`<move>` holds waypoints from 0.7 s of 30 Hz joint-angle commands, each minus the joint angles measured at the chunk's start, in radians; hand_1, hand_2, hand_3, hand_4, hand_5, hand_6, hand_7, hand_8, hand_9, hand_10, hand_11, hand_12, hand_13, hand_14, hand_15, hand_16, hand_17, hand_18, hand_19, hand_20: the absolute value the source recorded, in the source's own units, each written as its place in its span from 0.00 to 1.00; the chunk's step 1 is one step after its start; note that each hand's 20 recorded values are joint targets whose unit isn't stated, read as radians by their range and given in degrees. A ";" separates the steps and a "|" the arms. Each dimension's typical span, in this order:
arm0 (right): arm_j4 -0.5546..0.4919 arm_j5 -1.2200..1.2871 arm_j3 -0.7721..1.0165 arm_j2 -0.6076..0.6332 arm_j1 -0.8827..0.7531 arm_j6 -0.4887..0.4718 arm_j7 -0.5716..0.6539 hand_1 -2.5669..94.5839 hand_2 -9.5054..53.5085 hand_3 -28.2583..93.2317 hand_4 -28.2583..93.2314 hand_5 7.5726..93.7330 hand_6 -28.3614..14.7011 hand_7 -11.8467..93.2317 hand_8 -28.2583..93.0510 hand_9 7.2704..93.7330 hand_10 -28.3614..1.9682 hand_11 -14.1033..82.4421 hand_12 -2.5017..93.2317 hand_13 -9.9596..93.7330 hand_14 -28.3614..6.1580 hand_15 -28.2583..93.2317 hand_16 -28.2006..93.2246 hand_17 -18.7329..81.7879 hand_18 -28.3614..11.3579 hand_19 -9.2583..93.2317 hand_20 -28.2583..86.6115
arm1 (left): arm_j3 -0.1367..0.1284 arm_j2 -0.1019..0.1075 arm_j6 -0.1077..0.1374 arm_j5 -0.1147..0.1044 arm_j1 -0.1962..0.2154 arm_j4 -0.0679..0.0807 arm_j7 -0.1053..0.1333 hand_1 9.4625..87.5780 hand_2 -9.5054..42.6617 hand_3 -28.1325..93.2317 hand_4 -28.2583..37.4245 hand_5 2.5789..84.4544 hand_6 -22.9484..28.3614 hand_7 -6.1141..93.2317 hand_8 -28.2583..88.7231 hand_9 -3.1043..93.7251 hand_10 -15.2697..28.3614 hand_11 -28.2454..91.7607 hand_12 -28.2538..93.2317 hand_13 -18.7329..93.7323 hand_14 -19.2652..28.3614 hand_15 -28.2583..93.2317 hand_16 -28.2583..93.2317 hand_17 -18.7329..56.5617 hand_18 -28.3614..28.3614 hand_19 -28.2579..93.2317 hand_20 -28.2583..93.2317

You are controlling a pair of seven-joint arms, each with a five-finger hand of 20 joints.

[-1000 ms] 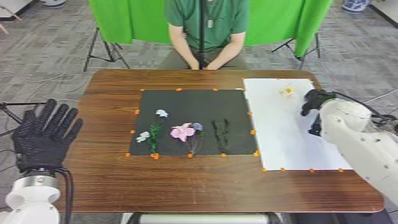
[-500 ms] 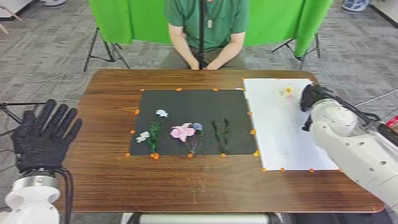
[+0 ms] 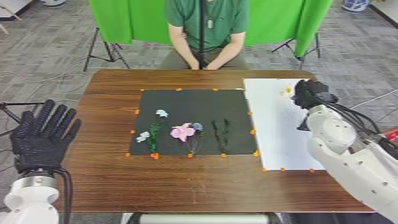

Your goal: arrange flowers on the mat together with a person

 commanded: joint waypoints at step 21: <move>-0.078 0.156 -0.575 -0.125 0.350 0.078 -0.180 0.69 0.02 0.76 0.00 0.64 0.72 0.58 0.23 0.77 0.67 0.36 0.58 0.69 0.70 0.65 0.65 0.54 0.32 0.79 0.60 | 0.011 0.010 0.023 -0.035 -0.004 0.009 0.000 0.24 0.43 0.82 0.00 0.44 0.58 0.20 0.15 0.39 0.68 0.41 0.30 0.40 0.69 0.49 0.17 0.17 0.74 0.50 0.33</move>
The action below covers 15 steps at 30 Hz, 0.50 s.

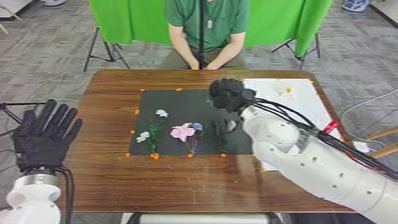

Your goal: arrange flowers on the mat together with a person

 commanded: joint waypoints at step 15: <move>0.086 -0.097 -0.160 0.025 0.076 0.124 0.009 0.68 0.03 0.77 0.00 0.61 0.72 0.59 0.22 0.76 0.68 0.36 0.57 0.68 0.71 0.64 0.65 0.53 0.32 0.79 0.60 | -0.020 -0.008 -0.049 0.016 0.027 0.017 -0.052 0.24 0.42 0.82 0.00 0.44 0.59 0.19 0.15 0.38 0.68 0.40 0.31 0.39 0.69 0.48 0.18 0.16 0.74 0.49 0.33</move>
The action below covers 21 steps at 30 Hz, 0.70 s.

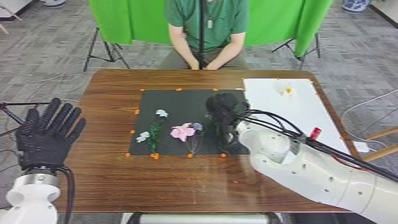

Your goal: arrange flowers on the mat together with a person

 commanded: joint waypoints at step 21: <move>-0.037 -0.039 0.119 0.066 -0.069 -0.118 -0.012 0.69 0.00 0.80 0.00 0.61 0.72 0.43 0.18 0.70 0.66 0.26 0.41 0.64 0.71 0.60 0.63 0.49 0.33 0.73 0.57 | -0.008 -0.015 0.028 -0.019 0.035 -0.009 0.012 0.24 0.42 0.82 0.00 0.44 0.58 0.19 0.15 0.38 0.68 0.40 0.31 0.40 0.69 0.48 0.18 0.16 0.74 0.49 0.33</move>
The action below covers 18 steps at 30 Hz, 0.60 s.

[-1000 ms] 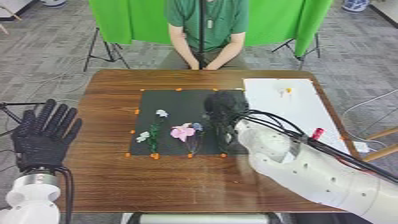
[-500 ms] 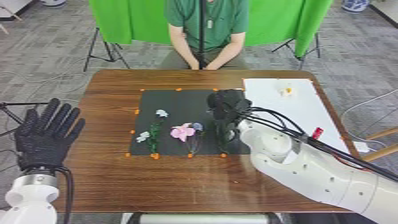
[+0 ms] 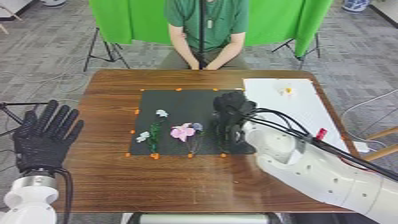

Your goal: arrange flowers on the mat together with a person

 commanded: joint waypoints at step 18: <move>-0.226 0.154 0.386 0.074 -0.273 -0.065 0.001 0.50 0.03 0.89 0.01 0.49 0.65 0.34 0.11 0.53 0.50 0.30 0.21 0.56 0.54 0.61 0.44 0.44 0.29 0.72 0.48 | -0.005 -0.013 -0.001 -0.003 0.016 0.003 0.013 0.25 0.44 0.83 0.00 0.44 0.59 0.19 0.15 0.39 0.68 0.40 0.30 0.40 0.69 0.49 0.17 0.16 0.74 0.49 0.33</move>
